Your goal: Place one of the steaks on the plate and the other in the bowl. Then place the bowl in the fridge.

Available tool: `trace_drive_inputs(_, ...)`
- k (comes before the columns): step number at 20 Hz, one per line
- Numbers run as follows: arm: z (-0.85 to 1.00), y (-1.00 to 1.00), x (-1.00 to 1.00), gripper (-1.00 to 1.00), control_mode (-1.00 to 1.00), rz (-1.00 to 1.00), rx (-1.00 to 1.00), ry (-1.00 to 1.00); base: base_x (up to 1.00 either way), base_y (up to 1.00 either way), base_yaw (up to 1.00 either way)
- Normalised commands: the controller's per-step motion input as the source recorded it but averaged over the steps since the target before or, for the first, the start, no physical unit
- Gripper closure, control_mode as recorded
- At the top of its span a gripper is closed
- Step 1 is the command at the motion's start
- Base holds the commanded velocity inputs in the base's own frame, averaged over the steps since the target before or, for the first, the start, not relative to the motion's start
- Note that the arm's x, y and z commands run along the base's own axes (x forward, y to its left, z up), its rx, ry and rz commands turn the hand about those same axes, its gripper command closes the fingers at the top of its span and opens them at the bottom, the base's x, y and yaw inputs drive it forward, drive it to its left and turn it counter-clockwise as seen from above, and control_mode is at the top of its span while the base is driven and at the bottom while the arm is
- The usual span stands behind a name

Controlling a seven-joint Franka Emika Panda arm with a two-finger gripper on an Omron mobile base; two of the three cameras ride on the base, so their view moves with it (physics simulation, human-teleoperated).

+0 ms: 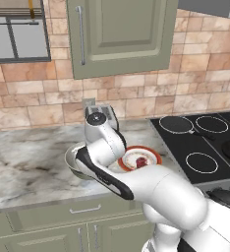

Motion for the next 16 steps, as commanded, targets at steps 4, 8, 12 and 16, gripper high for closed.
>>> trace_drive_inputs(4, -0.09, 0.0, 0.18, 1.0, -1.0, 0.0, 0.0, 0.0, 0.0, 0.0, 0.0)
trace_drive_inputs(8, -0.08, 0.0, 0.2, 1.0, -1.0, 0.0, 0.0, 0.0, 0.0, 0.0, 0.0)
trace_drive_inputs(12, -0.04, 0.0, 0.16, -1.0, -1.0, 0.0, 0.0, 0.0, 0.0, 0.0, 0.0)
trace_drive_inputs(16, -0.05, 0.0, 0.13, -1.0, -1.0, 0.0, 0.0, 0.0, 0.0, 0.0, 0.0)
